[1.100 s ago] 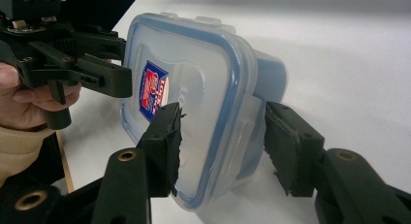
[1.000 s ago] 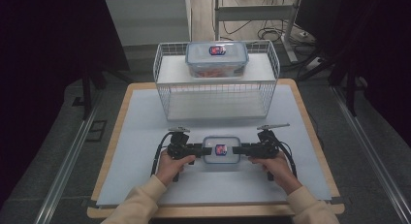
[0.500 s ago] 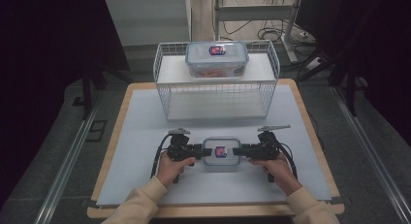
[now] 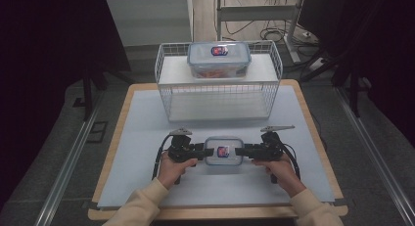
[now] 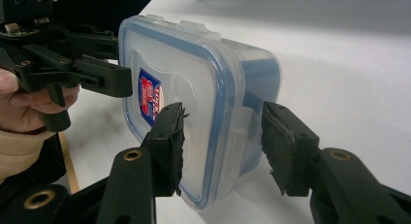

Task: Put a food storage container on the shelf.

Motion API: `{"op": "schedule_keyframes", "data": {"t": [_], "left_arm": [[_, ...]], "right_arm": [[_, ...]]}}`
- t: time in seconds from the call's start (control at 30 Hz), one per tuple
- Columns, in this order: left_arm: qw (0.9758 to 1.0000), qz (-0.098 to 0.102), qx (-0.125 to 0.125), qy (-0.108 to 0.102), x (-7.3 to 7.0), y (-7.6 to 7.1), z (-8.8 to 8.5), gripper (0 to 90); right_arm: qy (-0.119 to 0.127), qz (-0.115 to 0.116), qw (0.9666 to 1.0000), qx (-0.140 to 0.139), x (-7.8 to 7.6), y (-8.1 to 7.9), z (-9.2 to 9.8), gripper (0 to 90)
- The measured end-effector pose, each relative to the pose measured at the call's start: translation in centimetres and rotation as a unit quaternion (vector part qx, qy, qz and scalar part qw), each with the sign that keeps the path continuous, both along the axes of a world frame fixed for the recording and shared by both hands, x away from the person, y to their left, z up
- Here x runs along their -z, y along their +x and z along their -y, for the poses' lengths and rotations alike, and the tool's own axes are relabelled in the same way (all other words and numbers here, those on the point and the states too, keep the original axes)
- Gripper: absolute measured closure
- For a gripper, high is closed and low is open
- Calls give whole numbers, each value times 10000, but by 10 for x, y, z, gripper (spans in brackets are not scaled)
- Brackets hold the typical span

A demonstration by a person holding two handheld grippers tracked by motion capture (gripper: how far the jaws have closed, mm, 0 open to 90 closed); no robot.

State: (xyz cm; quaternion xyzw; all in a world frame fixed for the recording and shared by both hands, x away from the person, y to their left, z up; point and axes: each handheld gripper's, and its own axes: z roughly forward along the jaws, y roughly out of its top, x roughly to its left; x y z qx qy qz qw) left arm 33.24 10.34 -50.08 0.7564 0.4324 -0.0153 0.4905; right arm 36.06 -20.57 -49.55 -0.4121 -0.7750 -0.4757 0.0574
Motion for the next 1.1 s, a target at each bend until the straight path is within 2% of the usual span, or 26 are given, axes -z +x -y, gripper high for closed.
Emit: {"op": "schedule_keyframes", "data": {"t": [0.33,0.67,1.1], "left_arm": [[9998,220,12,16,-16,2,1,499],[9995,306,25,-7,-31,7,2,499],[9988,483,32,-42,-66,14,2,498]], "right_arm": [[10,278,9996,25,-16,-1,1,518],[-3,408,9992,47,-30,2,2,518],[-19,674,9977,72,-69,8,2,517]]}}
